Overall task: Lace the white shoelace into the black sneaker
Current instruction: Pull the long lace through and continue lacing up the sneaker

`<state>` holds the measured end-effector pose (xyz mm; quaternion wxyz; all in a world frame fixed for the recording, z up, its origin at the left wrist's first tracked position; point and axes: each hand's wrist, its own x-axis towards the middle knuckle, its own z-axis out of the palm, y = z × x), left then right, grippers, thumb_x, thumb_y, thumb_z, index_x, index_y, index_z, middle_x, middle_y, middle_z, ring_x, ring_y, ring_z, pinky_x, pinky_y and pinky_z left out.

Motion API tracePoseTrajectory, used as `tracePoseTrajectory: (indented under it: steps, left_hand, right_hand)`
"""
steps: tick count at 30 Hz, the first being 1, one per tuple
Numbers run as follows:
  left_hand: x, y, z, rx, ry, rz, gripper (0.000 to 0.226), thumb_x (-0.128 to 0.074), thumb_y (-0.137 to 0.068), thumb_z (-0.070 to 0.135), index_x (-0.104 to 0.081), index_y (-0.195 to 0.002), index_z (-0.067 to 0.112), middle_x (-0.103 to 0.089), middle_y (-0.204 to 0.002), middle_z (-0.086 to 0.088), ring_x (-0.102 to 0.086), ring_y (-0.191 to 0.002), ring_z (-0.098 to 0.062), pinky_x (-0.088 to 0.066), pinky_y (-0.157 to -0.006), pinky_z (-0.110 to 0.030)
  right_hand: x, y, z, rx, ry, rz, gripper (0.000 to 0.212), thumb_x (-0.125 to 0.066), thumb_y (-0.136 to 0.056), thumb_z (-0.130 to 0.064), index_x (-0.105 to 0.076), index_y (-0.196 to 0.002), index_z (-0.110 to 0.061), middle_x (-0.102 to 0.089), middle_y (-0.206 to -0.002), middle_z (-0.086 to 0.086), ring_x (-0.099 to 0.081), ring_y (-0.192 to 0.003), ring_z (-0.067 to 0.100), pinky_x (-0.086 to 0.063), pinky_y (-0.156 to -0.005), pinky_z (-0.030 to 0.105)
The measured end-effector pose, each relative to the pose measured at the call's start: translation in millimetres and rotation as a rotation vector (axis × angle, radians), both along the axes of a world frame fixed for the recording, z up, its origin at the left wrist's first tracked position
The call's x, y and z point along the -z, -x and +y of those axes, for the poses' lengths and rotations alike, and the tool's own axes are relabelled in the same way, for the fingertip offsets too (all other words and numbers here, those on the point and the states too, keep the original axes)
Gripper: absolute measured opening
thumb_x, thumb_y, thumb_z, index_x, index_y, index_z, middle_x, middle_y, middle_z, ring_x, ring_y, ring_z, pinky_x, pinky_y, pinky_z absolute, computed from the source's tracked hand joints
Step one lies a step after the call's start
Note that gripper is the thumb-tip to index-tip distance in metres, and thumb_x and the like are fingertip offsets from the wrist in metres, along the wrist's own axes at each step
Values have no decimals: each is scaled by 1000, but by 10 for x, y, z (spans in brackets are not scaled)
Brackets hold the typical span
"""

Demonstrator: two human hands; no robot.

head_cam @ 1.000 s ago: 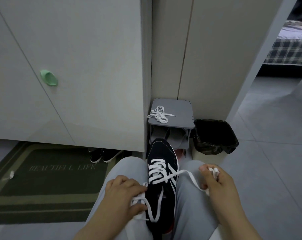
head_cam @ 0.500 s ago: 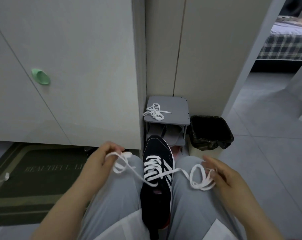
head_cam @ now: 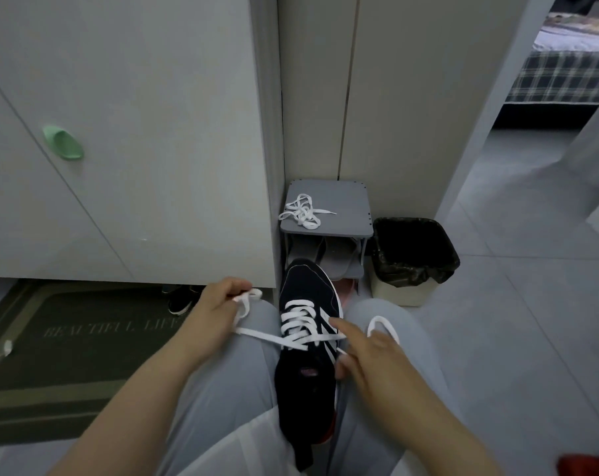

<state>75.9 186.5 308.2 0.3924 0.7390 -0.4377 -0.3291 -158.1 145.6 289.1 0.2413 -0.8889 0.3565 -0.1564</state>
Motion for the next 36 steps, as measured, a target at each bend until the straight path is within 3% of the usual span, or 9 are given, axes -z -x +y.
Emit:
tracePoseTrajectory:
  steps: [4, 10, 14, 18, 22, 26, 29, 33, 36]
  left_hand:
    - [137, 40, 81, 97, 40, -493, 65, -28, -63, 47, -59, -116, 28, -45, -124, 2, -36, -118, -14, -24, -102, -30]
    - [262, 553, 251, 224, 166, -704, 20, -47, -67, 51, -64, -73, 43, -44, -75, 24, -43, -77, -6, -26, -70, -20]
    - [438, 614, 246, 195, 175, -682, 17, -53, -66, 54, -66, -69, 43, -38, -68, 22, -42, -68, -5, -21, -75, -15]
    - [471, 636, 204, 208, 186, -620, 18, -56, -66, 53, -68, -73, 41, -40, -68, 21, -43, -70, -6, -13, -64, -24]
    - [488, 654, 186, 179, 229, -594, 21, -53, -69, 52, -69, -73, 39, -40, -67, 20, -43, -70, -7, -14, -64, -22]
    - [496, 694, 156, 136, 232, -583, 11, -64, -65, 45, -68, -70, 36, -34, -66, 23, -44, -72, -8, -13, -67, -21]
    - [480, 701, 194, 148, 232, -594, 5, -65, -68, 39, -66, -69, 34, -37, -70, 21, -43, -75, -8, -17, -70, -23]
    - [389, 615, 305, 141, 209, -443, 3, -62, -72, 32, -61, -75, 33, -54, -80, 24, -44, -91, -3, -24, -82, -17]
    - [216, 586, 376, 153, 179, -110, 12, -58, -83, 19, -56, -72, 22, -66, -94, 21, -55, -98, -1, -38, -84, -12]
  right_hand:
    - [97, -31, -24, 182, 11, -62, 6, -55, -90, -31, -52, -85, -33, -63, -74, -10, -53, -78, 9, -38, -68, 17]
    - [118, -78, -48, 94, 96, -118, 21, -49, -81, -22, -69, -87, -28, -70, -78, -14, -51, -79, 0, -42, -77, 17]
    - [90, -105, -14, 135, 242, -150, 9, -57, -76, -21, -61, -72, -27, -49, -57, -24, -43, -76, 2, -35, -76, 18]
    - [154, -156, 2, 117, 293, -66, 24, -44, -78, -26, -65, -67, -27, -63, -62, -14, -52, -68, 5, -35, -87, 21]
    - [184, -170, -31, 116, 249, -152, 18, -52, -76, -27, -70, -73, -27, -63, -69, -14, -48, -76, 2, -36, -86, 23]
    - [109, -162, -27, 218, 56, -222, 8, -70, -77, -17, -64, -78, -22, -47, -63, -32, -45, -83, -21, -37, -85, 21]
    - [76, -141, -33, 256, 38, -228, 6, -61, -87, -23, -66, -83, -22, -51, -67, -29, -49, -80, -9, -42, -82, 25]
    - [143, -136, -152, 181, 240, 11, 19, -70, -71, -24, -70, -89, -26, -66, -87, -11, -59, -81, 15, -46, -80, 35]
    - [148, -165, -177, 169, 165, 83, 9, -69, -75, -31, -66, -81, -26, -62, -87, -13, -47, -89, 10, -39, -95, 37]
